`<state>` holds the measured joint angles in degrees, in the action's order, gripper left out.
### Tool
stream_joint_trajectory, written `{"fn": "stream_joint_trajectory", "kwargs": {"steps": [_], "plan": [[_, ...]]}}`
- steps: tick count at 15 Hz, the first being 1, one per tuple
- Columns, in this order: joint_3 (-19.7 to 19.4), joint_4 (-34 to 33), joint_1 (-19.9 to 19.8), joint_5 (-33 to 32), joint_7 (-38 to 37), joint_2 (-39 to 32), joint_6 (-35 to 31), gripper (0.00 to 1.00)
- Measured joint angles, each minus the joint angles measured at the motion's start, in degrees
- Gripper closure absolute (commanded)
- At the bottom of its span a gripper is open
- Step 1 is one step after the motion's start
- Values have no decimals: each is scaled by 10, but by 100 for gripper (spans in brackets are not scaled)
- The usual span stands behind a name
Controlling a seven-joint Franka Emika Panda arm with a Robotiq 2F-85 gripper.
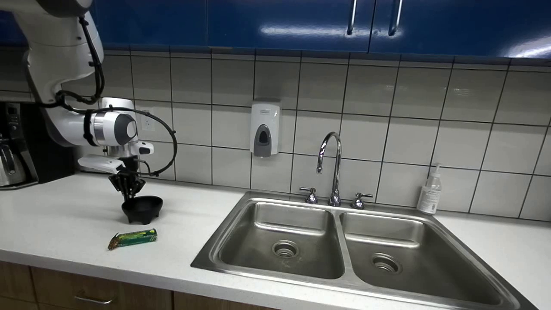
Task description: Pick the black bowl and put it in the sink
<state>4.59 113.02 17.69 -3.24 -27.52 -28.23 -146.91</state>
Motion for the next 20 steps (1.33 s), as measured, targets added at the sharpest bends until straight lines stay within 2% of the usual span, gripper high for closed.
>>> {"fn": "stream_joint_trajectory", "kwargs": {"steps": [8, 15, 20], "plan": [[0, -6, 1, 0, 1, 2, 1, 98], [-1, -8, 4, 0, 1, 44, 1, 98], [-17, -5, -1, 0, 1, 63, 1, 98]]}}
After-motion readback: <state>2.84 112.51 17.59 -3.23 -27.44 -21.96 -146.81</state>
